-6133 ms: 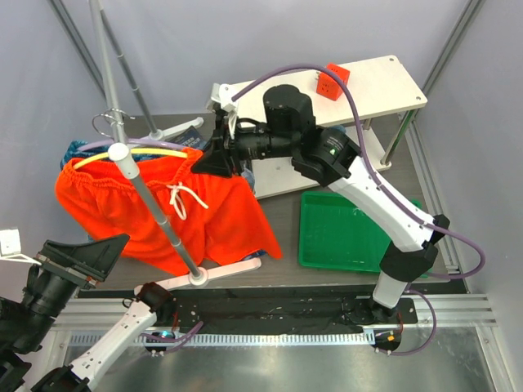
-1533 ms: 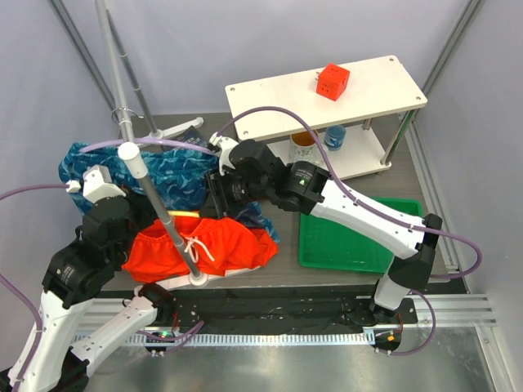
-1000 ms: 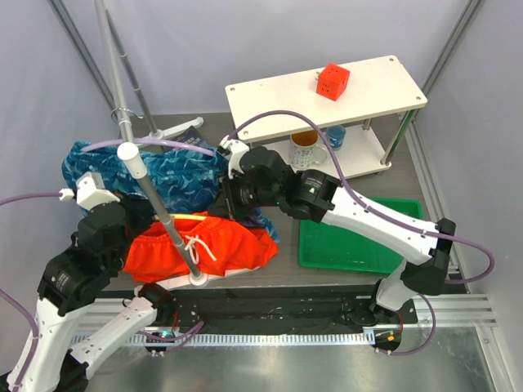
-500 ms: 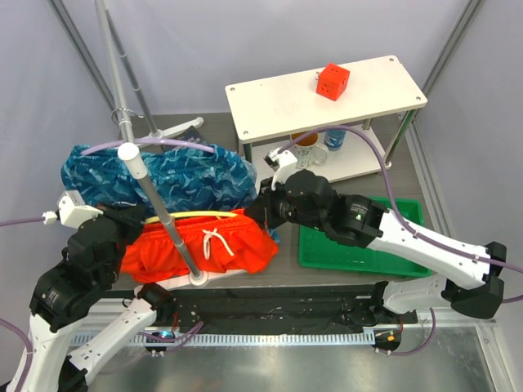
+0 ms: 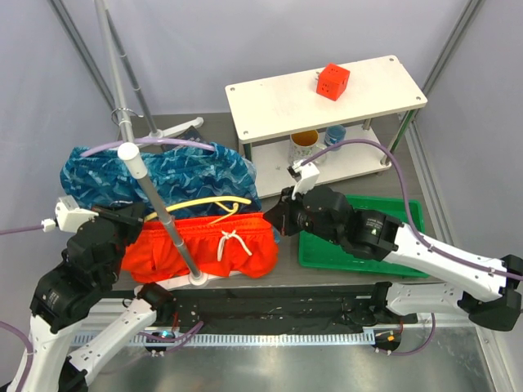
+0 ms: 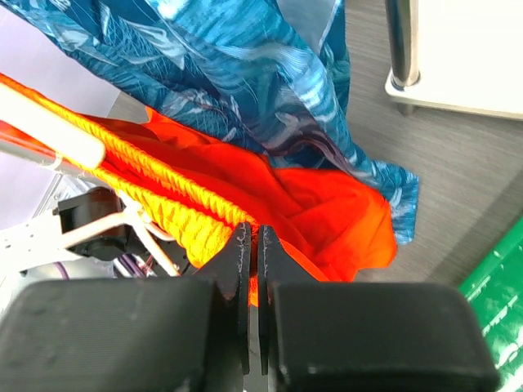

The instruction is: Remove the shorts from the hanger

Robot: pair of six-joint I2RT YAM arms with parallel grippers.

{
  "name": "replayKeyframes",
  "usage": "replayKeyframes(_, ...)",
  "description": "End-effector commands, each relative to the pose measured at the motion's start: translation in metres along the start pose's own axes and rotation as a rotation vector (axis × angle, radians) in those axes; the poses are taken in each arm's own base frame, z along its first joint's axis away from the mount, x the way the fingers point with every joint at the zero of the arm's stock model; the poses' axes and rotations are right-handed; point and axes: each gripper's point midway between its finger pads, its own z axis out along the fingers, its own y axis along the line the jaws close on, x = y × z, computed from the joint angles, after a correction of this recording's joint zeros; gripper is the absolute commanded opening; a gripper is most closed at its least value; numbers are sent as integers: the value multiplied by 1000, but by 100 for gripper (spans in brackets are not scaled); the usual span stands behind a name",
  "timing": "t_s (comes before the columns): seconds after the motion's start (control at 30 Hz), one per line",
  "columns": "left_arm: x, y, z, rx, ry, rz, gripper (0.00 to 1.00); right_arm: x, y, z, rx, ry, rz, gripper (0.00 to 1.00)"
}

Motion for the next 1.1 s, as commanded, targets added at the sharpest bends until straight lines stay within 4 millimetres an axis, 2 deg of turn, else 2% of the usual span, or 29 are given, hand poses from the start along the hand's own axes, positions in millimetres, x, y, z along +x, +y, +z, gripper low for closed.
replayKeyframes(0.0, -24, -1, 4, -18, -127, -28, 0, -16, -10, 9, 40, -52, -60, 1)
replayKeyframes(0.1, -25, -6, 5, -5, -133, -53, 0, -26, 2, 22, 14, -58, -108, 1)
replayKeyframes(0.13, -26, -7, 4, -6, -133, -58, 0, -36, 9, 24, 2, -71, -112, 1)
replayKeyframes(0.17, -26, -8, 5, -6, -131, -65, 0, -36, 9, 32, 8, -59, -117, 1)
replayKeyframes(0.23, -25, -12, 4, 5, -120, -80, 0, -41, 17, 37, -17, -57, -105, 1)
replayKeyframes(0.33, -26, -18, 5, 24, -129, -115, 0, -33, 21, 46, -45, -23, -69, 2)
replayKeyframes(0.37, -27, -19, 5, 29, -132, -120, 0, -30, 20, 47, -50, -15, -60, 16)
replayKeyframes(0.43, -28, -22, 6, 40, -135, -121, 0, -24, 16, 48, -47, 0, -55, 34)
replayKeyframes(0.47, -27, -23, 6, 40, -134, -116, 0, -26, 14, 46, -43, -8, -58, 50)
replayKeyframes(0.57, -25, -24, 5, 48, -118, -107, 0, -30, 6, 34, -34, -24, -59, 66)
replayKeyframes(0.63, -24, -26, 6, 54, -114, -87, 0, -32, 7, 19, -72, -48, -90, 70)
replayKeyframes(0.77, -22, -32, 4, 87, -93, -57, 0, -27, 38, -10, -308, -49, -166, 75)
replayKeyframes(0.83, -21, -35, 4, 90, -86, -41, 0, -33, 49, -18, -376, -80, -193, 79)
replayKeyframes(0.9, -20, -37, 2, 94, -68, -25, 0, -35, 63, -22, -446, -72, -219, 80)
replayKeyframes(0.93, -19, -39, 2, 100, -61, -17, 0, -43, 72, -26, -475, -86, -230, 81)
replayKeyframes(1.07, -13, -46, 1, 127, -24, -4, 0, -55, 77, -14, -454, -88, -269, 81)
